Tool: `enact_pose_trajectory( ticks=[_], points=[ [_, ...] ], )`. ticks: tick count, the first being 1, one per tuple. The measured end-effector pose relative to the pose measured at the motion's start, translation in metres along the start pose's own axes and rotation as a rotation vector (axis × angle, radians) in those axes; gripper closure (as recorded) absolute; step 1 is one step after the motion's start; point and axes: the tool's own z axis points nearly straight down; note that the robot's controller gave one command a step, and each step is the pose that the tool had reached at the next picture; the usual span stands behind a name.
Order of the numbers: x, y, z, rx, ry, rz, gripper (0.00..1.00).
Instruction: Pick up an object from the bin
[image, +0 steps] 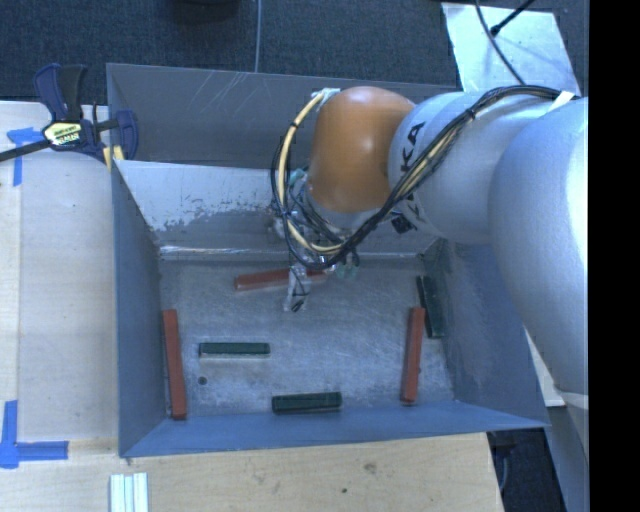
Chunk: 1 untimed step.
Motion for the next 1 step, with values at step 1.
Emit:
enact_pose_trajectory(
  ticks=[1],
  points=[
    [0.0095, -0.0047, 0.0367, 0.001, 0.008, 0.071, 0.00]
  ],
)
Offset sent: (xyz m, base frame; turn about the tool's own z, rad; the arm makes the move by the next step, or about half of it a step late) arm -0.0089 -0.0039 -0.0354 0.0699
